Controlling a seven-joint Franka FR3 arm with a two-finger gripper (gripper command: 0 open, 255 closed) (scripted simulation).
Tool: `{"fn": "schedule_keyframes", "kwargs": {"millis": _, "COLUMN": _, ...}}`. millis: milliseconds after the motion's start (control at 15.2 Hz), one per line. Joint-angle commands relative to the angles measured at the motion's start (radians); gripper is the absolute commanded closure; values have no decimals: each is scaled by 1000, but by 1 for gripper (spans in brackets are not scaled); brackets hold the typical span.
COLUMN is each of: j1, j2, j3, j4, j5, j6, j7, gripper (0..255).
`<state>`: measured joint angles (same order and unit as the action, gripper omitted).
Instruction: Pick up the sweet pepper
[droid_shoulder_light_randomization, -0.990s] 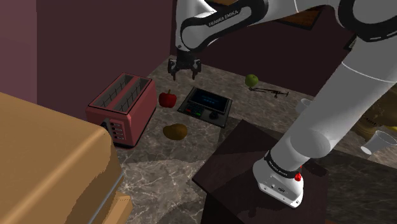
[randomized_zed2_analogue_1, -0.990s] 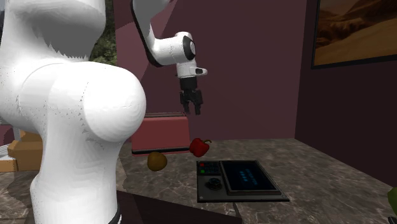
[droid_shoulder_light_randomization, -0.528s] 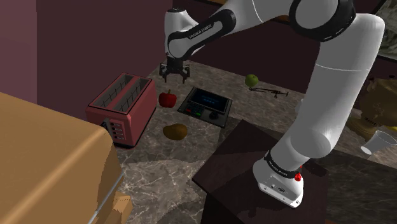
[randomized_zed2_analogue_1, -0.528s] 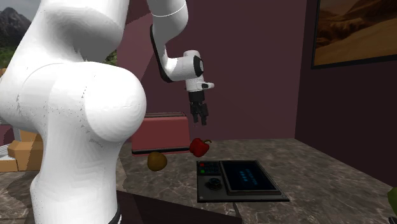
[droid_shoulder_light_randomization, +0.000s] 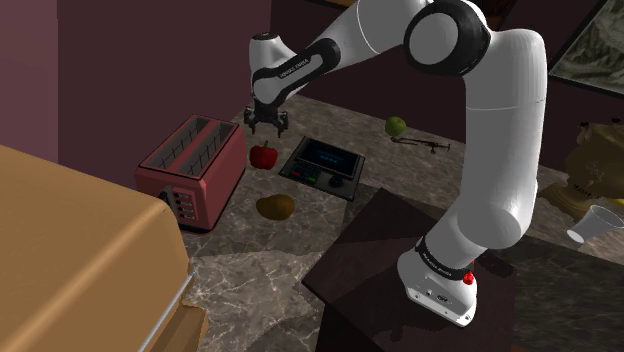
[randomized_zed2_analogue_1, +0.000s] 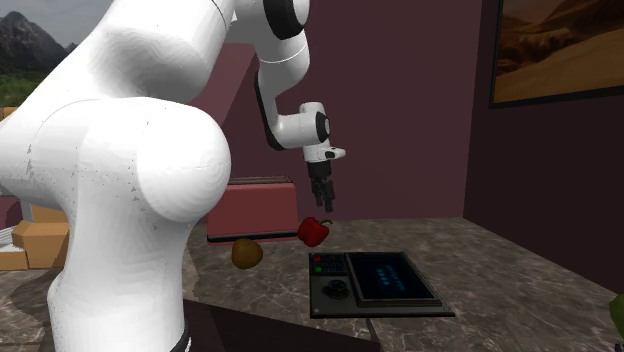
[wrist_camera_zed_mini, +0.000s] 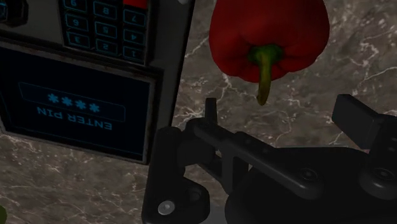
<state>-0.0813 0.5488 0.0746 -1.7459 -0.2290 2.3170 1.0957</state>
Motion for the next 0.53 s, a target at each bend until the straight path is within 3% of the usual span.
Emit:
{"fn": "schedule_keyframes", "kwargs": {"millis": 0, "j1": 1, "j2": 19, "j3": -3, "j4": 3, "j5": -3, "j6": 16, "j7": 5, "gripper": 0}}
{"fn": "schedule_keyframes", "kwargs": {"millis": 330, "j1": 3, "j2": 50, "j3": -7, "j4": 1, "j5": -10, "j6": 49, "j7": 13, "gripper": 0}}
{"fn": "schedule_keyframes", "kwargs": {"millis": 396, "j1": 4, "j2": 49, "j3": -7, "j4": 0, "j5": -10, "j6": 49, "j7": 13, "gripper": 255}}
{"fn": "schedule_keyframes", "kwargs": {"millis": 462, "j1": 4, "j2": 49, "j3": -7, "j4": 0, "j5": -10, "j6": 50, "j7": 14, "gripper": 255}}
